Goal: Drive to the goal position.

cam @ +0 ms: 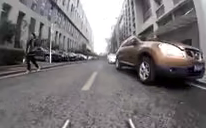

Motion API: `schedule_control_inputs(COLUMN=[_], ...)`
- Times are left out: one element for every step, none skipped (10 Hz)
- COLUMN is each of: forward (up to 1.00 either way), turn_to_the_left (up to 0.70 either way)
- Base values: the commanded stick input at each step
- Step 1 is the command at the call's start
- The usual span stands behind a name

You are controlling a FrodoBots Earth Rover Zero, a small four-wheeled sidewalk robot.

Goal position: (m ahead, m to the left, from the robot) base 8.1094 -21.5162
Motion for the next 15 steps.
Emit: schedule_control_inputs(forward=[0.7,0.7,0.7,0.7,0.7,0.7,0.7,0.7,0.7,0.7,0.7,0.7,0.7,0.7,0.7], turn_to_the_left=[0.0,0.0,0.0,0.0,0.0,0.0,0.0,-0.01,-0.05,-0.13,-0.05,0.0,0.0,-0.02,-0.1])
